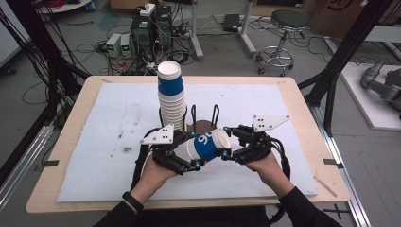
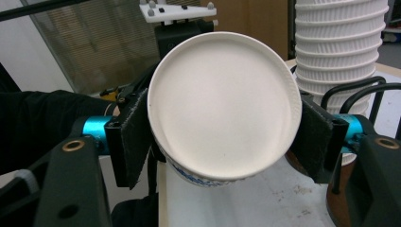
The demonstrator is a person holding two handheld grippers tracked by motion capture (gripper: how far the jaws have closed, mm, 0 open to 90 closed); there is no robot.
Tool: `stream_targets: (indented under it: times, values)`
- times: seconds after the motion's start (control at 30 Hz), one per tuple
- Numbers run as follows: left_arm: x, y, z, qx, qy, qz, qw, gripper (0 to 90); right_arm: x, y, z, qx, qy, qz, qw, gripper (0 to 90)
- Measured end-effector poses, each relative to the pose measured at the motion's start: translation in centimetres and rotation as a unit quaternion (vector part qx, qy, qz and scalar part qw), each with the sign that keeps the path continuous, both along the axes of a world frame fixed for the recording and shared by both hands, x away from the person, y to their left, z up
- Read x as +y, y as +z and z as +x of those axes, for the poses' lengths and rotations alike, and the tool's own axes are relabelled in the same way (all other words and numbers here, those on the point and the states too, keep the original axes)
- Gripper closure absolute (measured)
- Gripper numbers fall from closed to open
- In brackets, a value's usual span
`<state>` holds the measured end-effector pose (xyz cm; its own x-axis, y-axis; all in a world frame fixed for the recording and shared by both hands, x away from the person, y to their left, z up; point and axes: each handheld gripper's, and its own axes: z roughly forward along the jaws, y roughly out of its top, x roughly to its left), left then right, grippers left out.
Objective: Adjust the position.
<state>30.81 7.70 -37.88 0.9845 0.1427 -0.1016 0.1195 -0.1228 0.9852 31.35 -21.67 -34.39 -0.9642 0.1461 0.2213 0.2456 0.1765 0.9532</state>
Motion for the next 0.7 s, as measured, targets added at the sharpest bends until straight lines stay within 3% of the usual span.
stream_targets:
  times: [0.13,0.23,0.33,0.4,0.5,0.57,0.67,0.7]
  values:
    - [0.1,0.5,0.1,-0.003,-0.002,0.031,0.9995,19.9,0.0,0.0,0.0,-0.009,0.002,-0.026,0.9996,27.9]
    - [-0.1,1.0,0.0,-0.009,-0.008,0.064,0.9979,20.4,0.2,0.1,-0.1,-0.018,-0.006,-0.064,0.9977,21.1]
    - [-0.4,1.5,-0.1,-0.024,-0.010,0.117,0.9928,20.5,0.2,0.4,-0.1,-0.024,0.004,-0.088,0.9958,21.1]
    - [-0.6,1.9,-0.3,-0.037,-0.008,0.155,0.9872,20.5,0.3,0.7,-0.2,-0.036,0.003,-0.113,0.9929,21.1]
    - [-0.9,2.1,-0.4,-0.041,-0.006,0.185,0.9818,20.7,0.5,0.7,-0.3,-0.039,0.008,-0.147,0.9884,21.1]
    - [-0.9,2.2,-0.4,-0.043,-0.006,0.197,0.9795,20.8,0.7,0.5,-0.2,-0.036,0.014,-0.162,0.9861,21.3]
    - [-0.8,2.4,-0.5,-0.050,-0.003,0.197,0.9791,20.7,1.1,0.1,-0.2,-0.035,0.020,-0.173,0.9841,27.5]
    - [-0.7,2.4,-0.5,-0.052,-0.001,0.189,0.9806,20.1,1.1,0.0,-0.2,-0.041,0.019,-0.173,0.9839,27.8]
